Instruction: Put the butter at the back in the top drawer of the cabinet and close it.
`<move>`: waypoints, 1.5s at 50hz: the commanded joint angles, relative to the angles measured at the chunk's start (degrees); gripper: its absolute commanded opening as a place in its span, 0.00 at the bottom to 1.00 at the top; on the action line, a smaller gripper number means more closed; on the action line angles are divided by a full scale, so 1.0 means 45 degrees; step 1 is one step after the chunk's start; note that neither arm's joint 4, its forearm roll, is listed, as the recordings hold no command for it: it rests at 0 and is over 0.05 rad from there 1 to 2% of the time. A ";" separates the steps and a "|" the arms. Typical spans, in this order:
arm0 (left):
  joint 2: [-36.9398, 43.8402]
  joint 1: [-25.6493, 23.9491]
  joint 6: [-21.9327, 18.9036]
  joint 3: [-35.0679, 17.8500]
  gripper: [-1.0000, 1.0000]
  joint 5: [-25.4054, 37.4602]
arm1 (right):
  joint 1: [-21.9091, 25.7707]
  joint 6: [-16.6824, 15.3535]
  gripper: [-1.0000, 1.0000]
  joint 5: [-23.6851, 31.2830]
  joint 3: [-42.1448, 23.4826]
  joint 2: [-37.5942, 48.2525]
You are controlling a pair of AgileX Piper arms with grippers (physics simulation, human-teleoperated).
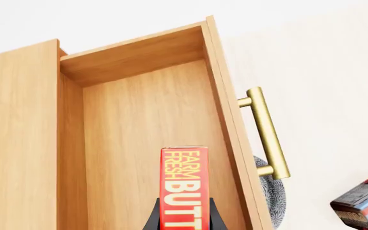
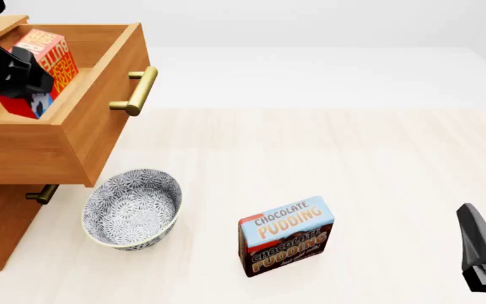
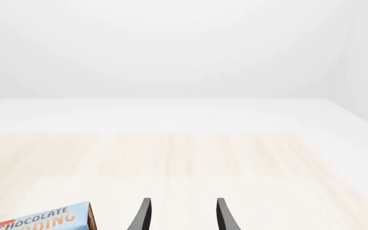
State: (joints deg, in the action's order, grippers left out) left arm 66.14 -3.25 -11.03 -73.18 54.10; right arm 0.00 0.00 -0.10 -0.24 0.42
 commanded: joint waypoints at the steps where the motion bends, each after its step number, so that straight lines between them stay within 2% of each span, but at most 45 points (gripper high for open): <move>1: 0.0015 0.0163 -0.0119 0.0044 0.00 -0.0252 | 0.0000 0.0000 1.00 0.0000 0.0000 0.0000; 67: 0.0129 0.0725 0.0072 0.0563 0.00 -0.0858 | 0.0000 0.0000 1.00 0.0000 0.0000 0.0000; 68: 0.0091 0.0748 0.0067 0.0530 1.00 -0.0839 | 0.0000 0.0000 1.00 0.0000 0.0000 0.0000; 75: 0.0035 0.0709 0.0078 0.0332 1.00 -0.0742 | 0.0000 0.0000 1.00 0.0000 0.0000 0.0000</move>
State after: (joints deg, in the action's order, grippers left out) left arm 66.82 -0.13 -10.38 -70.71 50.59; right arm 0.00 0.00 -0.10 -0.24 0.42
